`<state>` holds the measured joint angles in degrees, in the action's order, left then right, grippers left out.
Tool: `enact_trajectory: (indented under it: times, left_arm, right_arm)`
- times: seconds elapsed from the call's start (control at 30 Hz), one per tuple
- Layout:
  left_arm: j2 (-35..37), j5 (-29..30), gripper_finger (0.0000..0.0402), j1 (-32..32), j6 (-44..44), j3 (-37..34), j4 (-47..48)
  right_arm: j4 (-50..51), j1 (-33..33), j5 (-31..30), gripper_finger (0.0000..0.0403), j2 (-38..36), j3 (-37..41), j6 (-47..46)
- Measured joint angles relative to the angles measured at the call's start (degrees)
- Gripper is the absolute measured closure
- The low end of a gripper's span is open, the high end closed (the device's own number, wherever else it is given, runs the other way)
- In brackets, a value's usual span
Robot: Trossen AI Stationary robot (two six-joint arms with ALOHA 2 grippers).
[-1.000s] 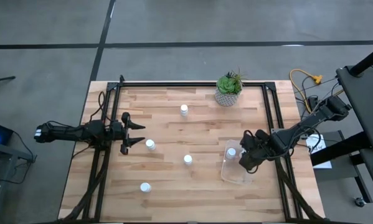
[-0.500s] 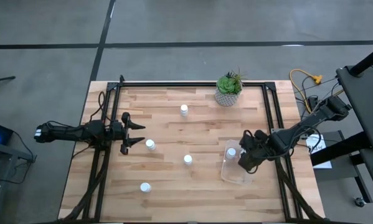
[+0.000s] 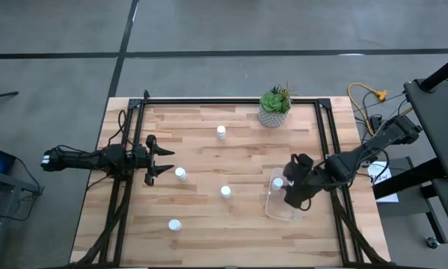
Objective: Pick and place pill bottles into a basket
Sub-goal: Adjust the white medicine bottle in the transparent bin
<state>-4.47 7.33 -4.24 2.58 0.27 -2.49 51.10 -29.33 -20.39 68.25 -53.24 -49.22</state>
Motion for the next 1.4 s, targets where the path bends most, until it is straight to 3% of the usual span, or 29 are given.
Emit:
enact_trajectory:
  times: [0.33,0.77,1.4]
  left_arm:
    - [0.0,0.0,0.018,0.0,0.0,0.0,0.0]
    - [0.0,0.0,0.018,0.0,0.0,0.0,0.0]
    - [-0.1,0.0,0.018,0.0,0.0,0.0,0.0]
  right_arm:
    - [-8.0,0.4,9.7,0.0184,0.2,2.7,6.9]
    - [-17.6,2.9,16.1,0.0184,2.6,8.4,10.7]
    - [-19.9,5.4,15.8,0.0183,13.7,8.5,12.8]
